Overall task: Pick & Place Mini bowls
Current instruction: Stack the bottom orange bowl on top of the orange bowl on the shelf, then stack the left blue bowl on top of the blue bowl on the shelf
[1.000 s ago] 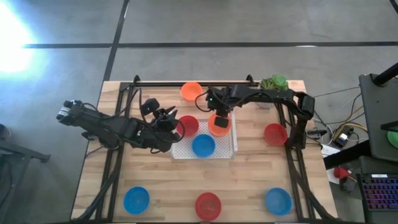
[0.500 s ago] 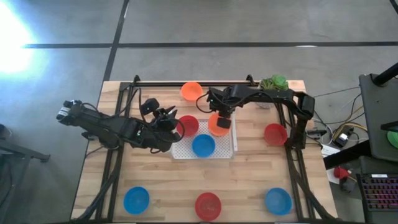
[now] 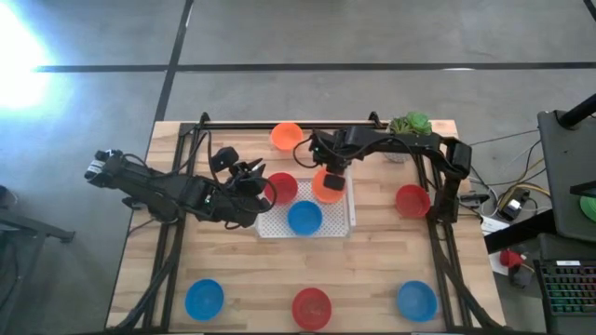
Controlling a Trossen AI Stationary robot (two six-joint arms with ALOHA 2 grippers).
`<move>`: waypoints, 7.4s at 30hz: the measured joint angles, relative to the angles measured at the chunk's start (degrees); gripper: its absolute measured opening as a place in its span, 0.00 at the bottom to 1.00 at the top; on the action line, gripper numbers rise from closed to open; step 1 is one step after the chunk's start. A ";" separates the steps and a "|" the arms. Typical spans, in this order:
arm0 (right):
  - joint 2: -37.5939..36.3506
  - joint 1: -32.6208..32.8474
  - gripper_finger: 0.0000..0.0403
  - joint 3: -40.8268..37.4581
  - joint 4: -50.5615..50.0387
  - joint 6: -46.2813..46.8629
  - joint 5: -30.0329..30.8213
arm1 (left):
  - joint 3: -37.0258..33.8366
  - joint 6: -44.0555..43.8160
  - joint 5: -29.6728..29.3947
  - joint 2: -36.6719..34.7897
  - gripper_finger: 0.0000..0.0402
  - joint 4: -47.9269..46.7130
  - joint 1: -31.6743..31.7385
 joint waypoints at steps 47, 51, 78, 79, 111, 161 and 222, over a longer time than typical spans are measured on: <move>-10.88 1.26 0.16 1.58 3.48 0.22 4.15 | 0.06 -7.98 1.92 -2.78 0.19 -5.19 -0.20; -14.55 3.49 0.16 1.39 3.43 0.06 4.12 | 0.06 -14.25 6.60 -4.89 0.19 -11.31 -0.22; -6.98 4.15 0.16 -3.56 8.90 -5.16 4.18 | 0.06 -21.72 23.41 -7.76 0.19 -21.46 -0.20; -5.91 4.17 0.16 -3.56 8.84 -5.96 4.36 | 0.06 -21.70 23.41 -7.76 0.19 -21.49 -0.20; -0.24 5.75 0.16 -7.91 11.02 -4.25 16.35 | -0.94 -16.46 23.35 -7.72 0.19 -21.44 -0.20; -33.00 25.84 0.16 -12.13 12.70 -0.82 15.74 | -12.90 -35.19 54.83 -7.75 0.19 -25.69 -4.05; -38.58 25.77 0.16 -11.54 18.86 2.58 0.48 | -37.75 -25.73 74.10 -7.74 0.19 14.68 -29.29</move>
